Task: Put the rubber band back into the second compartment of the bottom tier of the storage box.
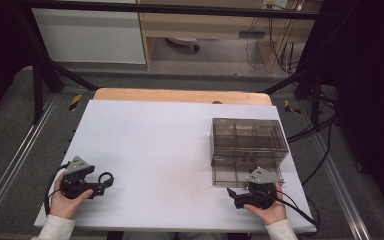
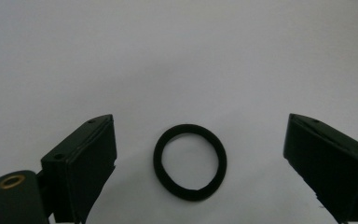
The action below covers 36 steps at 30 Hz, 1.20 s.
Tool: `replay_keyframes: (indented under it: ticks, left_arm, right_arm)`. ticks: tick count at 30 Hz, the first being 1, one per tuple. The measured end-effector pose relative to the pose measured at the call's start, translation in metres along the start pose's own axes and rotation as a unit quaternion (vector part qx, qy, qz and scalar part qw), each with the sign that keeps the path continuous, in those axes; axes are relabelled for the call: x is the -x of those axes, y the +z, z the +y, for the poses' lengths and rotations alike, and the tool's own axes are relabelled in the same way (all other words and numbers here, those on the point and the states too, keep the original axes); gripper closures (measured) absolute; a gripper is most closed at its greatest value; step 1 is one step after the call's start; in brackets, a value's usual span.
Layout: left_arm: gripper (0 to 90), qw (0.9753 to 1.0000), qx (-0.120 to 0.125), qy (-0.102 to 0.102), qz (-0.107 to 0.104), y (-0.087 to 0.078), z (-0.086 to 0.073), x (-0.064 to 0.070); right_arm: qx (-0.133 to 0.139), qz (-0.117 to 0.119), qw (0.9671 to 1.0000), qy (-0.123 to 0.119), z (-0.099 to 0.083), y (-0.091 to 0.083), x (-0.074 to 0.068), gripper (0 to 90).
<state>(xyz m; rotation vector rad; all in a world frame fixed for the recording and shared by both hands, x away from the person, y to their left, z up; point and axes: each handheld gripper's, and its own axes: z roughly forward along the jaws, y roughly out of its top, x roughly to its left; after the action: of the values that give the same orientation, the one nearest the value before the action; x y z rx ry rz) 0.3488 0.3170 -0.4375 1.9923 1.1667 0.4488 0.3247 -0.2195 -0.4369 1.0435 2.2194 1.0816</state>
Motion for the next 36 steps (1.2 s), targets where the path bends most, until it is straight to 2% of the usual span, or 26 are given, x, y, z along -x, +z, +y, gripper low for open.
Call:
replay_keyframes:
  ticks: [5, 13, 22, 27, 31, 36]
  left_arm:
    - [14.7, 0.9999, 0.0, -0.015, 0.008, -0.0015, -0.0017, -0.005]
    - [22.9, 0.9991, -0.006, -0.029, 0.032, 0.0001, -0.0032, -0.0102]
    - [40.2, 0.9985, -0.012, -0.033, 0.042, 0.0006, -0.0034, -0.0089]
    - [52.4, 0.9984, -0.016, -0.038, 0.039, 0.0017, -0.0038, -0.0079]
    - [57.6, 0.9982, -0.029, -0.034, 0.041, 0.0035, -0.004, -0.0063]
    - [65.3, 0.9983, -0.027, -0.037, 0.037, 0.0033, -0.0027, -0.0062]
  right_arm:
    - [0.001, 0.002, 1.0, -0.001, 0.0001, -0.0009, 0.0, 1.8]
    - [-0.001, 0.001, 1.0, -0.003, -0.0003, -0.002, -0.0003, 1.8]
    - [0.003, -0.001, 1.0, 0.0, -0.0001, -0.0032, -0.0001, 1.8]
    - [0.004, -0.001, 1.0, -0.001, 0.0, -0.0035, 0.0004, 1.8]
    - [0.002, 0.0, 1.0, -0.002, -0.0002, -0.0036, 0.0001, 1.8]
    - [0.002, -0.002, 1.0, -0.002, -0.0001, -0.0042, 0.0002, 1.8]
